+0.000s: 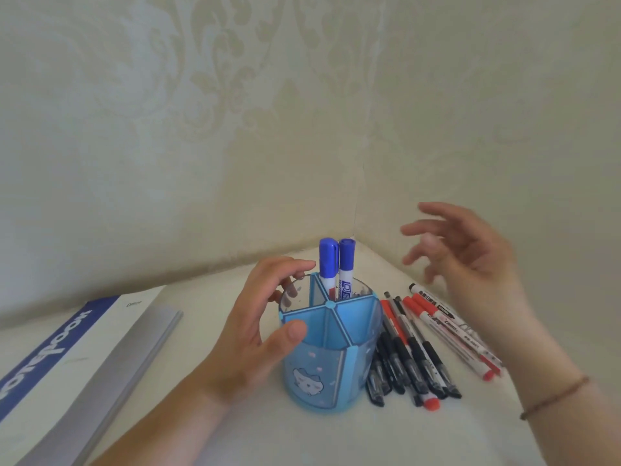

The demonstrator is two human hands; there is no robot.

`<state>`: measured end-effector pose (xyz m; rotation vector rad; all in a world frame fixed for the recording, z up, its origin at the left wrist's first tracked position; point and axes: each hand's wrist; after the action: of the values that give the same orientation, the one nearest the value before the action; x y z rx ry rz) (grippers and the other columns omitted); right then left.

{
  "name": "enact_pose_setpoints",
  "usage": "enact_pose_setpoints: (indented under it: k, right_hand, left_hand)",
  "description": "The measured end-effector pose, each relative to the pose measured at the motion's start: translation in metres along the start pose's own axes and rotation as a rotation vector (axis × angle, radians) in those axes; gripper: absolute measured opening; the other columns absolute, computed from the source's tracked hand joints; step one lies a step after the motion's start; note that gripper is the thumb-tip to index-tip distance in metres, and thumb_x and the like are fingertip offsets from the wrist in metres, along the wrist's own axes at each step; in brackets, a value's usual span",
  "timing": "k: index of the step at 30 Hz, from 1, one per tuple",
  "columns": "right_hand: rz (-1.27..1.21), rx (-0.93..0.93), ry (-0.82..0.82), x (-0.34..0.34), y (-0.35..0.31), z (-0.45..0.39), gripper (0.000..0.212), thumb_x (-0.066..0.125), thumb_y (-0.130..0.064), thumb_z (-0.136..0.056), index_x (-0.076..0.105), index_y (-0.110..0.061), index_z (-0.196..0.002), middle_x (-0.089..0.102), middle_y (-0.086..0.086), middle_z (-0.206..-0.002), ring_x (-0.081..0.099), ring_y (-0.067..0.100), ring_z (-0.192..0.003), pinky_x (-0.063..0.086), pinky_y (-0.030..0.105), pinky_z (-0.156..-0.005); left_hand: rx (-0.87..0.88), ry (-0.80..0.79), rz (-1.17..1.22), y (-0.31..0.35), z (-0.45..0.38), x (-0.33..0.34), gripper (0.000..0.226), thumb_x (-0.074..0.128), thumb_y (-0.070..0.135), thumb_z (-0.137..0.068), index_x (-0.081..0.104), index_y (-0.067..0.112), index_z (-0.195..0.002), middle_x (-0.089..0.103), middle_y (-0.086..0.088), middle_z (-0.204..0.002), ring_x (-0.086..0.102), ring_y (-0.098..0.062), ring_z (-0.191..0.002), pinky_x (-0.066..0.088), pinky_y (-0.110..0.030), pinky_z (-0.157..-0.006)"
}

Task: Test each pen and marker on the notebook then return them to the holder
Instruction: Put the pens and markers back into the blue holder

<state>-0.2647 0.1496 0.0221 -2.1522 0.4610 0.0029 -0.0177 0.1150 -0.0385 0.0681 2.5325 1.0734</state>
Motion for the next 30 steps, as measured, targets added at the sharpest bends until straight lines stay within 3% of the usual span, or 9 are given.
enact_pose_setpoints:
  k: [2,5,9,17,20,22,25,27,30]
  right_hand:
    - [0.316,0.144,0.016,-0.013,0.01,-0.005,0.026,0.065,-0.009,-0.089,0.066,-0.035,-0.093,0.071,-0.005,-0.086,0.065,0.013,-0.059,0.05,0.028,-0.053]
    - [0.845,0.29,-0.168,-0.019,0.03,-0.003,0.029,0.07,-0.014,-0.083,0.061,-0.037,-0.069,0.064,-0.017,-0.075,0.059,0.0,-0.068,0.043,0.017,-0.06]
    - [1.172,0.513,-0.365,-0.024,0.029,0.001,0.016,0.075,-0.035,-0.075,0.064,-0.025,-0.069,0.064,-0.005,-0.078,0.062,0.015,-0.072,0.056,0.032,-0.069]
    - [1.435,0.486,-0.385,-0.008,0.026,0.007,0.029,0.064,-0.047,-0.081,0.055,-0.021,-0.073,0.057,-0.006,-0.072,0.059,0.017,-0.066,0.043,0.024,-0.056]
    - [1.145,0.404,-0.195,-0.015,0.018,0.006,0.027,0.055,-0.045,-0.09,0.06,-0.022,-0.077,0.066,-0.002,-0.072,0.062,0.016,-0.058,0.053,0.028,-0.057]
    - [0.445,0.282,0.048,-0.008,0.002,0.009,0.006,0.06,-0.023,-0.093,0.06,-0.019,-0.097,0.071,0.008,-0.074,0.06,0.014,-0.048,0.05,0.025,-0.047]
    - [-0.373,0.092,0.086,0.011,-0.029,0.022,0.057,0.055,-0.013,-0.089,0.032,-0.029,-0.139,0.072,0.015,-0.078,0.057,0.023,-0.045,0.044,0.025,-0.039]
    - [-0.452,-0.034,-0.015,0.023,-0.034,0.03,0.072,0.055,-0.015,-0.086,0.016,-0.035,-0.144,0.073,0.012,-0.081,0.061,0.024,-0.049,0.048,0.026,-0.045]
    - [-0.226,-0.121,-0.165,0.03,-0.027,0.04,0.066,0.063,-0.026,-0.09,0.024,-0.041,-0.141,0.075,0.006,-0.087,0.067,0.026,-0.067,0.054,0.034,-0.065]
  left_hand:
    - [0.008,0.025,0.014,0.0,-0.001,0.0,0.074,0.041,0.076,-0.085,0.056,0.016,-0.128,0.054,0.003,-0.117,0.052,-0.025,-0.1,0.045,-0.042,-0.085]
    - [0.038,0.07,0.002,-0.001,-0.001,0.0,0.068,0.04,0.072,-0.089,0.059,0.015,-0.122,0.052,0.001,-0.11,0.051,-0.026,-0.096,0.044,-0.043,-0.082]
    - [0.079,0.113,0.004,-0.002,-0.001,-0.001,0.056,0.044,0.067,-0.09,0.062,0.017,-0.106,0.047,-0.004,-0.106,0.048,-0.031,-0.092,0.041,-0.043,-0.08]
    - [0.107,0.085,0.003,-0.001,-0.001,-0.001,0.053,0.05,0.063,-0.088,0.056,0.011,-0.085,0.046,-0.007,-0.101,0.047,-0.031,-0.094,0.038,-0.033,-0.082]
    - [0.114,0.097,0.029,-0.001,-0.001,-0.002,0.049,0.054,0.06,-0.087,0.053,0.011,-0.084,0.048,-0.01,-0.104,0.048,-0.034,-0.098,0.04,-0.038,-0.083]
    - [0.112,0.086,0.031,-0.002,-0.001,-0.001,0.041,0.06,0.05,-0.084,0.052,0.01,-0.085,0.049,-0.01,-0.104,0.047,-0.036,-0.099,0.04,-0.041,-0.082]
    - [0.101,0.055,0.038,-0.002,0.0,0.0,0.028,0.059,0.034,-0.077,0.051,0.009,-0.086,0.049,-0.008,-0.105,0.047,-0.034,-0.097,0.04,-0.038,-0.081]
    - [0.1,0.054,0.04,-0.003,0.0,0.0,0.028,0.059,0.034,-0.077,0.051,0.008,-0.087,0.049,-0.007,-0.105,0.046,-0.034,-0.097,0.04,-0.038,-0.081]
    - [0.102,0.054,0.031,-0.003,-0.001,-0.001,0.029,0.059,0.034,-0.077,0.052,0.009,-0.088,0.05,-0.007,-0.106,0.047,-0.034,-0.098,0.04,-0.042,-0.08]
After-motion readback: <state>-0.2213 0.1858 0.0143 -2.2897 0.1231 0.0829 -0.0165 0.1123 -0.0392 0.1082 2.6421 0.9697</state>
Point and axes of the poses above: each hand's wrist, its own z-axis away from the middle knuckle, its own x-axis out of the palm, y = z × x
